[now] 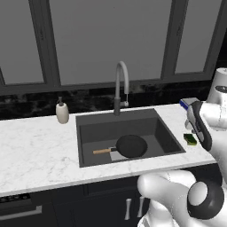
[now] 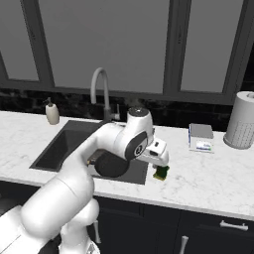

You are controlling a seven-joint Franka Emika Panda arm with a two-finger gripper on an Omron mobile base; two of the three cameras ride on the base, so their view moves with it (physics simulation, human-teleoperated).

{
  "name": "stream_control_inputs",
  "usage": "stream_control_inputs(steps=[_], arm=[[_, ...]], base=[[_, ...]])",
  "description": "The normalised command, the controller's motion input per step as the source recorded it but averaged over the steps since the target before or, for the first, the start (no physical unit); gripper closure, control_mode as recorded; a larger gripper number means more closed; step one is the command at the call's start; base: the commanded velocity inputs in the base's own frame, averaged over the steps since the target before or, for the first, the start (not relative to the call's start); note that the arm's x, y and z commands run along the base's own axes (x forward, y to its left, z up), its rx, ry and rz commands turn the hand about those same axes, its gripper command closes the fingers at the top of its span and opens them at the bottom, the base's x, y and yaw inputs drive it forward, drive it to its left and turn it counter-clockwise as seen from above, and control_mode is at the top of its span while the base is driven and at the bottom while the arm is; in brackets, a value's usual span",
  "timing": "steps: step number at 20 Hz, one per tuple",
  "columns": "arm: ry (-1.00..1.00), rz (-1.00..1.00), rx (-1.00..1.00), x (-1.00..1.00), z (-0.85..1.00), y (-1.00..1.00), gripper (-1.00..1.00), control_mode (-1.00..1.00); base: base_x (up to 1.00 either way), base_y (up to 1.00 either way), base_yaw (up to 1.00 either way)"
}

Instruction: Pick the pan and sponge and place them into the sink. Then turn on the water.

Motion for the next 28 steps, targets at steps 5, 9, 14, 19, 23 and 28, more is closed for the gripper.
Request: stream_control_inputs(steps=[5,9,14,19,23,28], arm=[[0.11,0.04,0.01,0.38,-0.23,-0.31,-1.00,-1.00],[0.11,0.10,0.08,0.41,-0.45,-0.29,-1.00,-1.00],[0.04,0.17,0.10,0.47,-0.57,-0.17,-1.00,-1.00],[0.05,0.13,0.05,0.46,-0.42,-0.03,-1.00,-1.00],[0.04,0.08,0.05,0.41,-0.22,-0.14,-1.00,-1.00],[0.01,0.07,0.07,0.17,-0.11,-0.26,-1.00,-1.00]], base=[[0.00,0.00,0.00],[0.00,0.00,0.00],[0.00,0.00,0.00],[0.00,0.00,0.00],[0.00,0.00,0.00],[0.00,0.00,0.00]])
